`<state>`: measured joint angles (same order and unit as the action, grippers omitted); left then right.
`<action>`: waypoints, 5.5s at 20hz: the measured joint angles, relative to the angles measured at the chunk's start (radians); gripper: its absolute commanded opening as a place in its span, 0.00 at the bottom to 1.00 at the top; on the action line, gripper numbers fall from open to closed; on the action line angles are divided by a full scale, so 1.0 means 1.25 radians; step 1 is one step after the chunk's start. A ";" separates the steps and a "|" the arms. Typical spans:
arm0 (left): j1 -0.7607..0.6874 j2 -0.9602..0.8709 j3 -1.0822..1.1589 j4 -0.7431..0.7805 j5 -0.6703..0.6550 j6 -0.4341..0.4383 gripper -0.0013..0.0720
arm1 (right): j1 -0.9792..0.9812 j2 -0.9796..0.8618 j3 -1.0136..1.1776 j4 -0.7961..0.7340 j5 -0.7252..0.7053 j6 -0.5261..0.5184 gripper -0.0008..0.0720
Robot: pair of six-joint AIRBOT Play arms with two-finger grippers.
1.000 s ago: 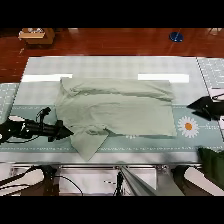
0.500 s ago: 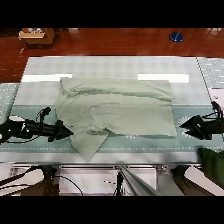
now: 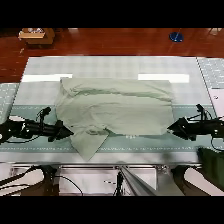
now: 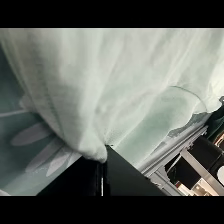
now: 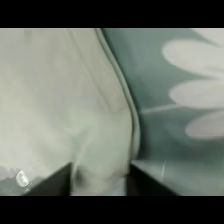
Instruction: Fold the shirts.
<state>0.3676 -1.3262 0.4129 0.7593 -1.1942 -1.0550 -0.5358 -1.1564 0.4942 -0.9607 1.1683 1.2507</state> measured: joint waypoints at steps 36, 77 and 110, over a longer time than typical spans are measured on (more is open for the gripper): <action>-0.143 -0.338 0.736 -0.225 0.176 -0.012 0.05 | 0.279 -0.320 0.495 0.177 -0.460 -0.011 0.05; -0.033 -0.240 0.746 -0.338 0.020 -0.013 0.05 | 0.190 -0.375 0.599 0.297 -0.119 -0.045 0.05; -0.821 -0.388 0.745 -0.311 0.349 -0.150 0.05 | 0.151 0.190 0.629 0.015 0.244 0.229 0.05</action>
<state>-0.6586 -1.8111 1.3445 0.3706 -0.7582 -1.2423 -0.3470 -0.9188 1.2808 -0.9424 1.4727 1.5364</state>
